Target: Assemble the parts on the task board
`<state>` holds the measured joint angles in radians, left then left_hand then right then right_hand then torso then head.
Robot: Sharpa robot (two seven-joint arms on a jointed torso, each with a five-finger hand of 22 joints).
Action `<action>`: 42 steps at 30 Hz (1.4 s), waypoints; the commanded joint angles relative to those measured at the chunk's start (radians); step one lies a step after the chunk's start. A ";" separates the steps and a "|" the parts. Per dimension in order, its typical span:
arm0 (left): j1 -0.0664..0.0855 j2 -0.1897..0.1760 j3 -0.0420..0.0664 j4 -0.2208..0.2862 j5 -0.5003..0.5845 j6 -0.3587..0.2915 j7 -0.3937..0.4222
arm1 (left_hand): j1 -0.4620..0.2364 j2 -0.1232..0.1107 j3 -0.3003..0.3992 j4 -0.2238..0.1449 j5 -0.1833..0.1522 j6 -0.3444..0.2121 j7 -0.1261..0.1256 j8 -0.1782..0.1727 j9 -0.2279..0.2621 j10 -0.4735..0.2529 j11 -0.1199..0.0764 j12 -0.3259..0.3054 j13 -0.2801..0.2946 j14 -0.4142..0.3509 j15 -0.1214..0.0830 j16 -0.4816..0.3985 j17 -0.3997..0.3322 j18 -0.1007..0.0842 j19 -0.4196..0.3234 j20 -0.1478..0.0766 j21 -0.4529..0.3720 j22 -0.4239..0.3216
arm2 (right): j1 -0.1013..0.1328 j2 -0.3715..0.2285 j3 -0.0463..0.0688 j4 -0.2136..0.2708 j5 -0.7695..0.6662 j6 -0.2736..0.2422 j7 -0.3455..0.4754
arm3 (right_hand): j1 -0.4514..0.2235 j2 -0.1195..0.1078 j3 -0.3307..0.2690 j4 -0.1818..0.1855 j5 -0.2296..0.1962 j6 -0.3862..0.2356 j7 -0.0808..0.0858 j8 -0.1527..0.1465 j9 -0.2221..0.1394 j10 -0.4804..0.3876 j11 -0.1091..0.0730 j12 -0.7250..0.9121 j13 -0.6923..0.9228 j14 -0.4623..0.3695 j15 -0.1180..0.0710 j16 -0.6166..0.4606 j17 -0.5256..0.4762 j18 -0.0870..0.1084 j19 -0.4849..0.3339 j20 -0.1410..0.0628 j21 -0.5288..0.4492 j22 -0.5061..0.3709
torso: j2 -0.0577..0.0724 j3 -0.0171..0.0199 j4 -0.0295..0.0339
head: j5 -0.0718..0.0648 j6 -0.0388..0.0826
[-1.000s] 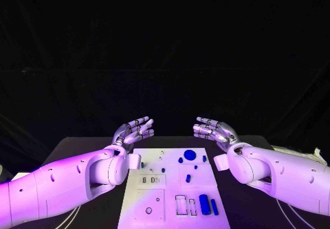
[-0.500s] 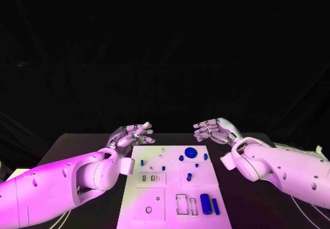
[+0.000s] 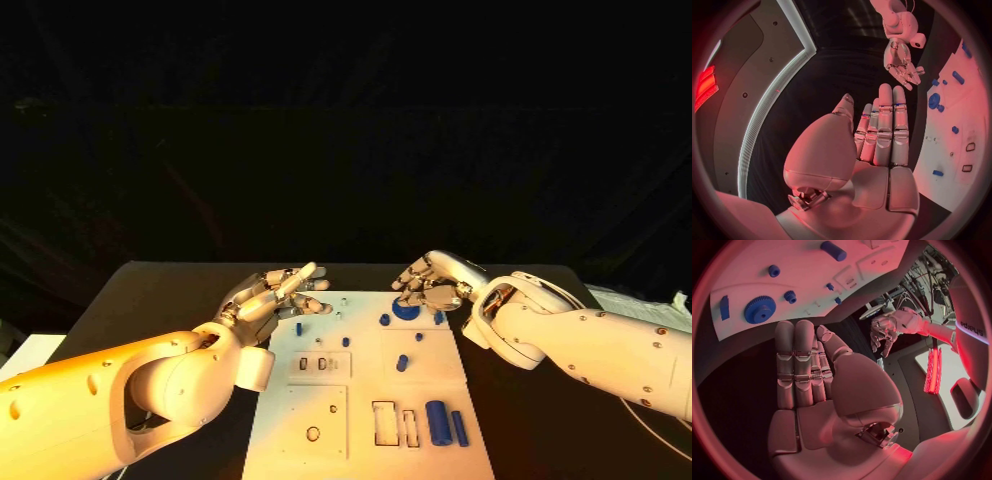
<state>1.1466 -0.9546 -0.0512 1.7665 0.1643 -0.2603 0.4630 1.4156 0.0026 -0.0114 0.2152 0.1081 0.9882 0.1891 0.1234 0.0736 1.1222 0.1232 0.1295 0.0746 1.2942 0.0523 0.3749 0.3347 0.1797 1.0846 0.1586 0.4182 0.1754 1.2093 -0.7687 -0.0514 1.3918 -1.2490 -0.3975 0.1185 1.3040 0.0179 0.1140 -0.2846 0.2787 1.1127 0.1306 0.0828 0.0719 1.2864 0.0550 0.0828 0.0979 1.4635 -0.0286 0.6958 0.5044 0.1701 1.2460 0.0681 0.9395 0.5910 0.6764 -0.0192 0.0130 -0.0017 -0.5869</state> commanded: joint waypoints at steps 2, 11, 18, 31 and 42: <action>0.005 -0.020 0.001 0.034 0.009 0.047 -0.008 | 0.011 0.003 -0.006 -0.004 0.001 -0.005 0.005 -0.006 -0.002 -0.006 0.004 -0.010 -0.002 -0.005 0.002 0.006 0.009 0.002 0.007 0.002 0.007 0.002 | 0.011 0.005 0.001 0.021 -0.315 0.043 -0.154 | -0.035 -0.014 0.048 0.000 -0.021 0.008 -0.002 -0.013 0.002 -0.032 -0.001 -0.010 0.013 0.041 0.000 0.193 0.183 -0.047 0.078 0.001 0.217 0.270 | 0.039 -0.0010 0.0086 | -0.008 0.006; 0.011 -0.043 0.002 0.070 0.009 0.052 -0.017 | 0.011 0.004 -0.009 -0.007 0.001 -0.007 0.007 -0.013 -0.003 -0.009 0.006 -0.019 -0.003 -0.011 0.003 0.010 0.022 0.001 0.006 0.003 0.008 0.002 | 0.027 0.015 0.005 0.050 -0.440 0.070 -0.215 | -0.066 -0.047 0.140 0.010 -0.035 0.014 -0.005 -0.015 0.006 -0.053 0.004 -0.005 0.033 0.048 0.003 0.431 0.430 -0.087 0.146 0.008 0.409 0.541 | 0.070 0.0012 0.0195 | -0.015 0.010; 0.013 -0.051 0.002 0.079 0.009 0.055 -0.023 | 0.013 0.005 -0.010 -0.010 0.001 -0.008 0.008 -0.017 -0.004 -0.010 0.007 -0.024 -0.004 -0.016 0.004 0.010 0.028 0.001 0.004 0.003 0.008 0.002 | 0.038 0.020 0.006 0.066 -0.501 0.109 -0.256 | -0.089 -0.073 0.161 0.026 -0.046 0.014 -0.008 -0.015 0.009 -0.095 0.010 -0.011 0.036 0.042 0.010 0.478 0.474 -0.092 0.150 0.014 0.439 0.580 | 0.083 0.0026 0.0257 | -0.020 0.008; 0.016 -0.065 0.006 0.090 0.009 0.050 -0.023 | 0.012 0.006 -0.019 -0.019 0.001 -0.021 0.018 -0.035 -0.005 -0.025 0.018 -0.046 -0.005 -0.047 0.014 0.008 0.052 -0.001 -0.015 0.011 0.002 -0.002 | 0.045 0.034 0.007 0.054 -0.529 0.174 -0.273 | -0.087 -0.096 0.185 0.054 -0.070 0.001 -0.002 -0.019 0.011 -0.162 0.025 -0.013 0.027 0.028 0.021 0.490 0.473 -0.091 0.137 0.027 0.449 0.586 | 0.096 0.0037 0.0283 | -0.023 0.005; 0.017 -0.072 0.009 0.086 0.009 0.045 -0.020 | 0.010 0.012 -0.025 -0.025 0.001 -0.021 0.023 -0.044 -0.004 -0.027 0.024 -0.054 -0.004 -0.097 0.025 -0.002 0.062 -0.002 -0.050 0.021 -0.013 -0.010 | 0.040 0.043 0.006 0.033 -0.528 0.190 -0.261 | -0.084 -0.096 0.190 0.063 -0.076 -0.005 0.001 -0.020 0.011 -0.166 0.026 -0.010 0.023 0.026 0.023 0.492 0.472 -0.091 0.136 0.029 0.452 0.590 | 0.107 0.0082 0.0330 | -0.020 0.005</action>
<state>1.1618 -1.0263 -0.0431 1.8521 0.1707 -0.2301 0.4363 1.4196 0.0066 -0.0348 0.1918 0.1082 0.9681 0.2088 0.0841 0.0688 1.1006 0.1448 0.0807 0.0702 1.2027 0.0787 0.3764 0.3956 0.1796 1.0430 0.1819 0.4084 0.1666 1.2504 -0.7272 -0.0455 1.4260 -1.7570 -0.2347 -0.1419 1.2147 -0.0699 0.3028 -0.2261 0.2066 1.1118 0.1308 0.0689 0.0815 1.1254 0.0806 0.0749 0.1221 1.4664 -0.0106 1.1834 0.9767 0.0988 1.3803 0.0899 1.3863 1.1796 0.7801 -0.0123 0.0439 -0.0214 -0.5821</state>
